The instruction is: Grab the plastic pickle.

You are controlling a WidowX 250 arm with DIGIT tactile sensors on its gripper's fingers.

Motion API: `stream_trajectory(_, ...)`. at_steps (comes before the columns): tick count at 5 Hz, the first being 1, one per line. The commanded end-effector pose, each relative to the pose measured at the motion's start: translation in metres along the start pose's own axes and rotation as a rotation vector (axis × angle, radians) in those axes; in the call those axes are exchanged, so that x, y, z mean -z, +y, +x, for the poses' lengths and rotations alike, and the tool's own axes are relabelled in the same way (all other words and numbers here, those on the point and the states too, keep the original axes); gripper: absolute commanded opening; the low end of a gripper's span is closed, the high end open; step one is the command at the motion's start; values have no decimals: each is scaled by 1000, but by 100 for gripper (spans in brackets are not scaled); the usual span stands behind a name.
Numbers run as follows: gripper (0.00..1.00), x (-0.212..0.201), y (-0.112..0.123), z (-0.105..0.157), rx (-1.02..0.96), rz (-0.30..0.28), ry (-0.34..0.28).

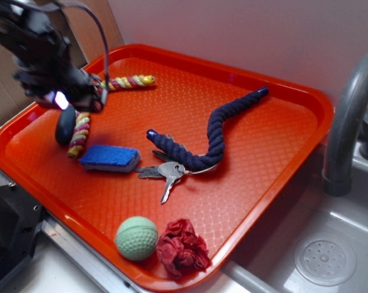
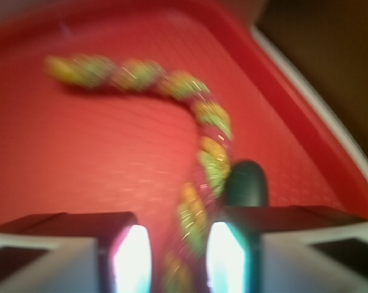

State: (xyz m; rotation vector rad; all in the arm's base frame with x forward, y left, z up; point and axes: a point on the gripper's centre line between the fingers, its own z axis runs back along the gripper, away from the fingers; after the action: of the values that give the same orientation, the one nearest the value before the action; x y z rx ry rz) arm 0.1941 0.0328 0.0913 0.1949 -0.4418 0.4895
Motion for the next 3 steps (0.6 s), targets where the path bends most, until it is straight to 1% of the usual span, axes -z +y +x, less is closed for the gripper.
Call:
stream_trajectory(1, 0, -38, 3, 7, 54, -34, -26)
stream_trajectory(2, 100, -30, 11, 9, 55, -14, 26)
stream_trajectory(3, 100, -17, 48, 8, 8, -1, 140)
